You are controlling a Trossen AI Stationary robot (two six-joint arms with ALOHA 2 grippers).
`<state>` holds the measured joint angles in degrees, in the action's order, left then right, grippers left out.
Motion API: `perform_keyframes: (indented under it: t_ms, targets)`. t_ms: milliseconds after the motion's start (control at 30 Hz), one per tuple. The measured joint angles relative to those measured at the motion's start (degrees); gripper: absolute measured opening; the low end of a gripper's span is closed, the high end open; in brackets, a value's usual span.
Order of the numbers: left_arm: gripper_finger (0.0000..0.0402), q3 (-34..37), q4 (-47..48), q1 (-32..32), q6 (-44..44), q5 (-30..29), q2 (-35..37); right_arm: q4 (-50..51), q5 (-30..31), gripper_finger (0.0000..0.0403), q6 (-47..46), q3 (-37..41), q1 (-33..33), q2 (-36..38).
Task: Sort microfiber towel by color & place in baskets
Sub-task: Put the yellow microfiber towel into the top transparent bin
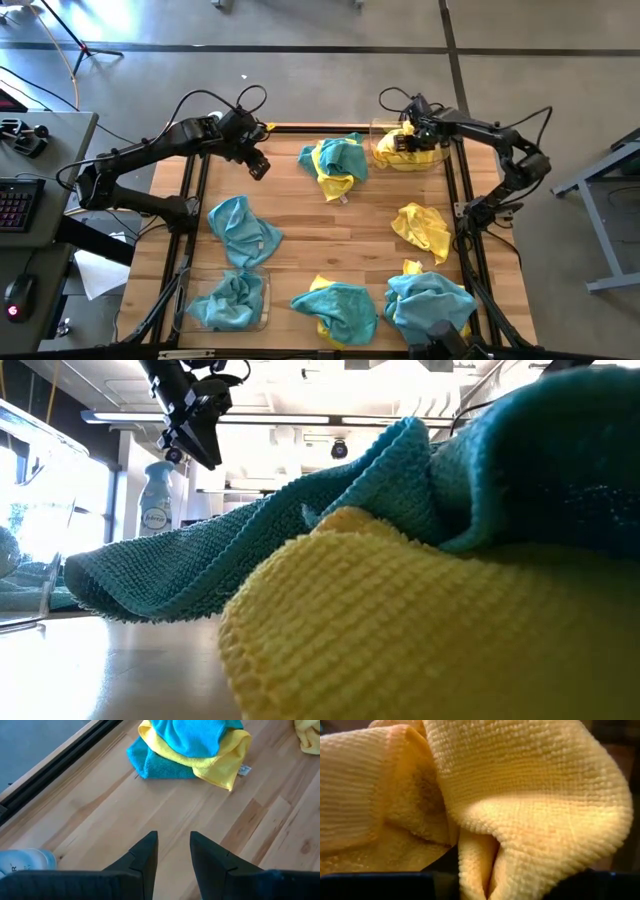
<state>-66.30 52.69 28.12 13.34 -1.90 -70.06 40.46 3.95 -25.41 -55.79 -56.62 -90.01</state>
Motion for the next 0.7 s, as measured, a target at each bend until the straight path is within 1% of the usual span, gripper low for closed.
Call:
perform_keyframes:
  t_ms: [200,300,467,600,700]
  targets:
    - [0.0100,0.0,0.0,0.0,1.1,0.0,0.0,0.9,0.0,0.0131,1.1,0.0,0.0,0.9]
    - [0.0100,0.0,0.0,0.0,1.5,0.0,0.0,3.6,0.0,0.0131,1.5,-1.0,0.0,2.4]
    - [0.0100,0.0,-0.1,0.0,2.6,0.0,0.0,8.8,0.6,0.0131,1.5,-4.3,0.0,5.4]
    - [0.0100,0.0,-0.1,0.0,3.1,0.0,0.0,11.1,2.7,0.0131,1.5,-7.4,0.0,7.3]
    - [0.0100,0.0,-0.1,0.0,3.6,0.0,0.0,12.7,2.9,0.0131,1.5,-10.0,0.0,8.2]
